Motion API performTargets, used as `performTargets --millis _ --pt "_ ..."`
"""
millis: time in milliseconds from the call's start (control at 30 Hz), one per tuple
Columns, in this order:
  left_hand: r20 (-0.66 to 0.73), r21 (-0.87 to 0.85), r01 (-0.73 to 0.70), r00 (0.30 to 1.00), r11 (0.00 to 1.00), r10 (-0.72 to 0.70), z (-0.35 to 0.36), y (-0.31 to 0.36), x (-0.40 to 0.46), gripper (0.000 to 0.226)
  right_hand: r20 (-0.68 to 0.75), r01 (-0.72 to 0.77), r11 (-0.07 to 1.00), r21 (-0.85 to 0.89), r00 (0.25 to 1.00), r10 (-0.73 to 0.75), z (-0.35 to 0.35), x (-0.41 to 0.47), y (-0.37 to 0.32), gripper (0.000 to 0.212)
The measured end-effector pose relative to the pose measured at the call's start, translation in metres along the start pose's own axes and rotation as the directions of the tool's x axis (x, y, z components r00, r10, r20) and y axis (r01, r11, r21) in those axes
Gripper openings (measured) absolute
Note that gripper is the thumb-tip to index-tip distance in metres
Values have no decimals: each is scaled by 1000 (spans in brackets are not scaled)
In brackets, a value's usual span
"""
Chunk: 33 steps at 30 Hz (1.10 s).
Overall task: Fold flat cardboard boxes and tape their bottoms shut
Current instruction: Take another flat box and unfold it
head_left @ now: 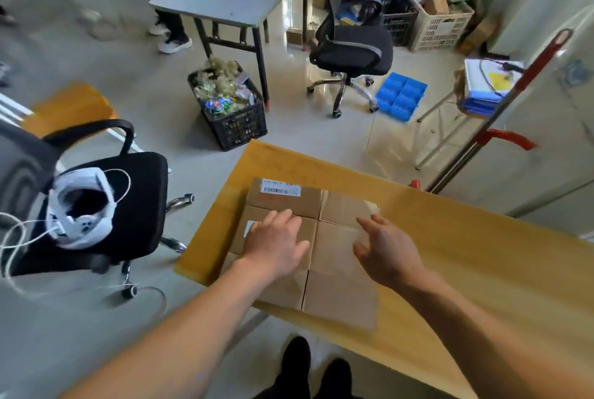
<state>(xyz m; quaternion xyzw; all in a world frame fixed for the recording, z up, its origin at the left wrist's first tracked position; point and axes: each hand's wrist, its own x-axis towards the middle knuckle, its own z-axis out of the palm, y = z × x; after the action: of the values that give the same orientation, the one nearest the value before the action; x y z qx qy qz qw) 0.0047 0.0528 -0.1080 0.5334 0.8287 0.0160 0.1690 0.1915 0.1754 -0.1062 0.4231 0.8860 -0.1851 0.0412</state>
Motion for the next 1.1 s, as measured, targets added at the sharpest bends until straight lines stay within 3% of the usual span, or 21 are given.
performTargets --millis 133,300,467,633,767,867,967,1033,1100 --pt "91 0 74 993 997 -74 22 -20 -10 58 139 -37 999 -18 990 39 22 0 6 52" --pt "237 -9 247 942 969 -238 49 -45 -21 78 275 -107 994 -14 955 106 47 -4 19 77" --pt "313 -86 379 888 922 -336 69 -56 -30 93 315 -145 989 30 940 129 60 -10 25 81" --pt "334 -146 477 849 867 -411 76 -57 -35 110 300 -193 975 107 941 153 58 -12 23 69" --pt "291 -155 432 879 888 -377 73 -56 -41 117 284 -244 948 206 942 181 53 -12 24 61" --pt "246 -110 337 921 935 -303 61 -55 -45 123 234 -259 932 253 951 201 41 -9 28 58" --pt "161 -168 238 964 957 -212 30 -56 -44 120 182 -261 888 380 962 205 11 3 31 51" --pt "106 -241 192 980 951 -171 -4 -53 -39 105 191 -265 866 425 961 200 -21 17 32 50" --pt "19 -366 150 988 918 -154 -46 -45 -30 75 218 -268 839 474 959 183 -58 30 29 42"
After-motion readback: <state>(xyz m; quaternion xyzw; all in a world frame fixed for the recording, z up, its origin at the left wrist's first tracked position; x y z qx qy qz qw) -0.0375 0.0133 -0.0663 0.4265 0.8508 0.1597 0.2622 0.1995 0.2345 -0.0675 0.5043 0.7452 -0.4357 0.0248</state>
